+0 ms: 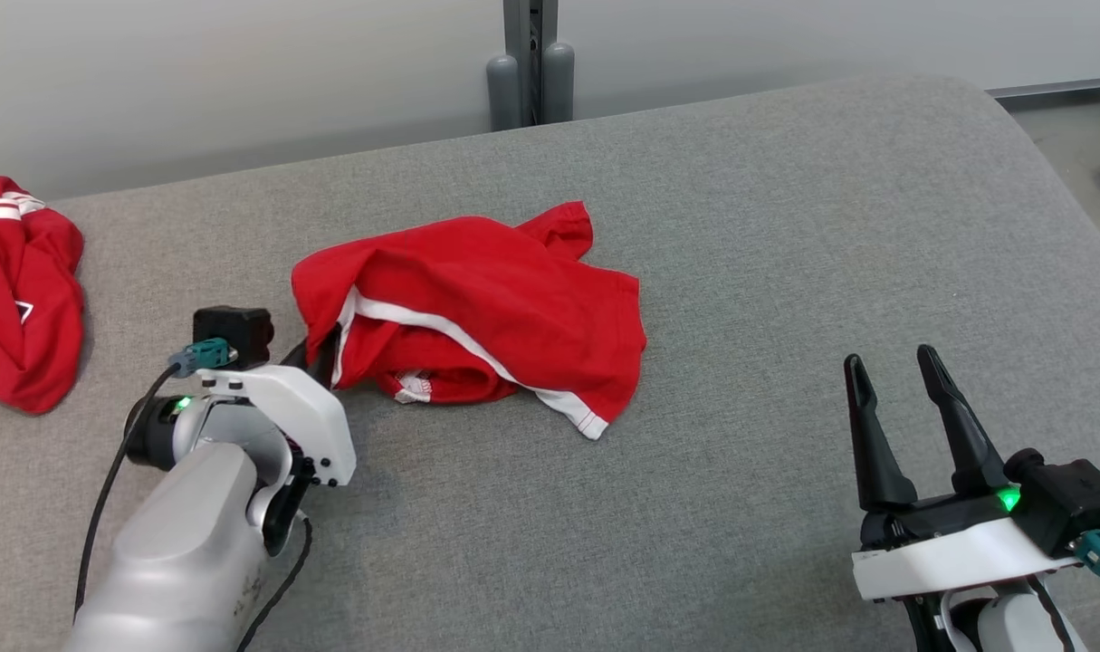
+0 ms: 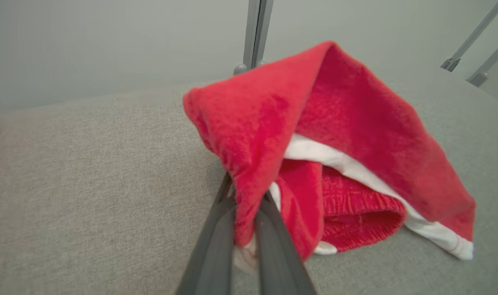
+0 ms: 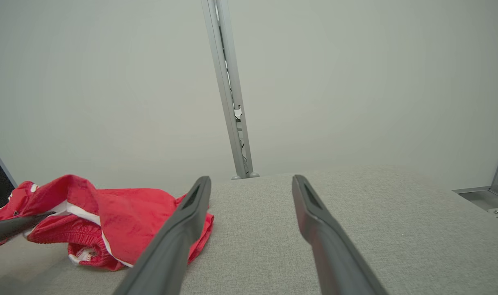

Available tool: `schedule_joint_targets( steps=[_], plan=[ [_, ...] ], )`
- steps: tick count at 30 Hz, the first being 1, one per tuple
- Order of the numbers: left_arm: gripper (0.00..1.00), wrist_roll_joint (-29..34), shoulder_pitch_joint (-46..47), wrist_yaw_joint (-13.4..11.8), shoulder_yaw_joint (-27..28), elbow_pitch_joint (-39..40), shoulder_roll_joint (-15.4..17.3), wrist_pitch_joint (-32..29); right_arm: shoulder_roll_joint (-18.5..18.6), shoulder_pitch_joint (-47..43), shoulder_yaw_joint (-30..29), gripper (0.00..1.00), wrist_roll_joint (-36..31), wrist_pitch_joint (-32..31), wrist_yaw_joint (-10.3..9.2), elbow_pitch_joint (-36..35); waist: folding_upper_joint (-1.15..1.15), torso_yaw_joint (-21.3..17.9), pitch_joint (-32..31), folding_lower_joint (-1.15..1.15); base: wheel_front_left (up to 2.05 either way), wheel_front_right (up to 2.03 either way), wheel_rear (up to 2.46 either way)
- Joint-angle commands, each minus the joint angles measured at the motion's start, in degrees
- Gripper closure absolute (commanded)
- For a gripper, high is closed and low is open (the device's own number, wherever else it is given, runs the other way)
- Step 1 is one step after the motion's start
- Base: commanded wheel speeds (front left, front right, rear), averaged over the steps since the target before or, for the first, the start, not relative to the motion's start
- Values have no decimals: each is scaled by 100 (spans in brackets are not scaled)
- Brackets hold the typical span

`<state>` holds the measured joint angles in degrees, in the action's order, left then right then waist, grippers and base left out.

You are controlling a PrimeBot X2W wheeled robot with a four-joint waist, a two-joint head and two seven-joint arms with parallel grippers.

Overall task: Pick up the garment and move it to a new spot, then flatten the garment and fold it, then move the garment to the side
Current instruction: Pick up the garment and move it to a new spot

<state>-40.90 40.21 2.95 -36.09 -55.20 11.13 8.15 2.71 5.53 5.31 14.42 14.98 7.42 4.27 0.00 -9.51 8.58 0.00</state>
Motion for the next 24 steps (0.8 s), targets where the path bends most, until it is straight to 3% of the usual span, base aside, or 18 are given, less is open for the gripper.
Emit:
schedule_joint_targets(
  steps=[1, 4, 5, 6, 9, 17, 24],
  plan=[
    [100, 6, -15, 6, 11, -255, 52, 70, 34, 66, -32, 0, -32, 32, 12, 4, 0, 25, 4, 0, 0, 0, 0],
    [100, -57, 9, 54, 30, -537, 1, 151, 34, 64, -45, 0, -75, 32, 12, 13, 0, 75, -5, 0, 0, 0, 0],
    [90, -61, 12, 75, 34, -619, -12, 169, 33, 57, -34, 0, -82, 32, 13, 18, 0, 91, -15, 0, 0, 0, 0],
    [90, -61, 12, 75, 34, -619, -12, 169, 33, 57, -34, 0, -82, 32, 13, 18, 0, 91, -15, 0, 0, 0, 0],
    [0, -88, 19, 146, 33, -802, -47, 280, 35, 34, -17, 0, -111, 32, 12, 29, 0, 134, -52, 0, 0, 0, 0],
    [0, -97, -126, 265, 5, -997, -136, 577, 35, -102, -51, 0, -167, 32, 13, 70, 0, 272, -254, 0, 0, 0, 0],
    [0, -73, -461, 242, 278, -386, -169, 711, 35, -274, -168, 0, -227, 32, 13, 86, 0, 460, -497, 0, 0, 0, 0]
  ],
)
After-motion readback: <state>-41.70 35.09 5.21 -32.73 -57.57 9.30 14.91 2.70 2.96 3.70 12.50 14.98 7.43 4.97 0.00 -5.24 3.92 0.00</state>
